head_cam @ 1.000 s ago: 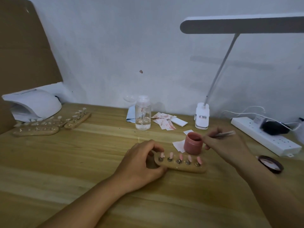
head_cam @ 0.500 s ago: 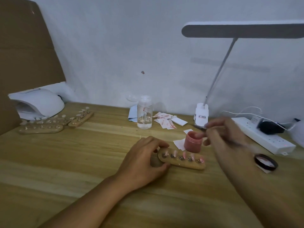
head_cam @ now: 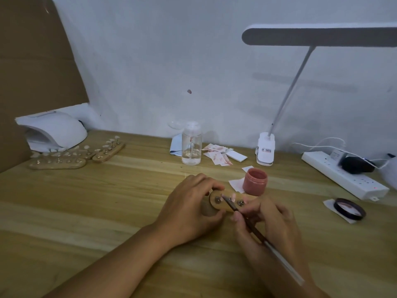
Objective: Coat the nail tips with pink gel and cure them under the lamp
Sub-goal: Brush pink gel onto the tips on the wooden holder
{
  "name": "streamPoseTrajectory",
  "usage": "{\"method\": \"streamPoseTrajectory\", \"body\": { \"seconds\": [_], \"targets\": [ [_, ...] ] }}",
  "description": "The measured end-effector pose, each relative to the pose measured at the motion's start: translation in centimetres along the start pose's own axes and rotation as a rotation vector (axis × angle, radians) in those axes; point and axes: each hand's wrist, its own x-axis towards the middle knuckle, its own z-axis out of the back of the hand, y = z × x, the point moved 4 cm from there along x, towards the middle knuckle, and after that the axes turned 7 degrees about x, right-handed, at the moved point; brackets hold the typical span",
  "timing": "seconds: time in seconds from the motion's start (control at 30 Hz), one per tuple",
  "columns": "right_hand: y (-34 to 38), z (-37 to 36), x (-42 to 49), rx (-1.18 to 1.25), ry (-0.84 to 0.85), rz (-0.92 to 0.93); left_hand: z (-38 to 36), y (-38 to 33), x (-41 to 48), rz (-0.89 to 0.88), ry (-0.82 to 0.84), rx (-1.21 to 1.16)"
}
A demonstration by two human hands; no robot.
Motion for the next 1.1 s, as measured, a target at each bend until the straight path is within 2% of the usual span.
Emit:
{"method": "streamPoseTrajectory", "body": {
  "seconds": [0.3, 0.47, 0.67, 0.77, 0.83, 0.9, 1.0, 1.1],
  "targets": [
    [-0.1, 0.0, 0.0, -0.020, 0.037, -0.027, 0.0, -0.1, 0.0, -0.009, 0.000, 0.014],
    [0.1, 0.1, -0.1, -0.018, -0.008, -0.025, 0.0, -0.1, 0.0, -0.009, -0.008, 0.016],
    [-0.3, 1.4, 0.7, 0.212, -0.128, -0.118, 0.0, -0.1, 0.0, -0.006, -0.006, 0.018],
    [-1.9, 3.4, 3.7, 0.356, -0.187, -0.288, -0.1, 0.3, 0.0, 0.012, 0.016, 0.016],
    [-4.8, 4.6, 6.1, 0.301, -0.154, -0.494, -0.3, 0.4, 0.1, 0.027, 0.038, 0.016],
    [-7.4, 5.1, 7.9, 0.232, -0.044, -0.655, -0.5, 0.6, 0.3, 0.039, 0.056, 0.017],
    [-9.3, 3.9, 8.7, 0.177, 0.129, -0.730, -0.7, 1.0, 0.3, 0.059, 0.071, -0.003],
    [-10.3, 2.7, 8.7, 0.112, 0.180, -0.722, -0.9, 1.2, 0.3, 0.071, 0.074, -0.022]
  ]
}}
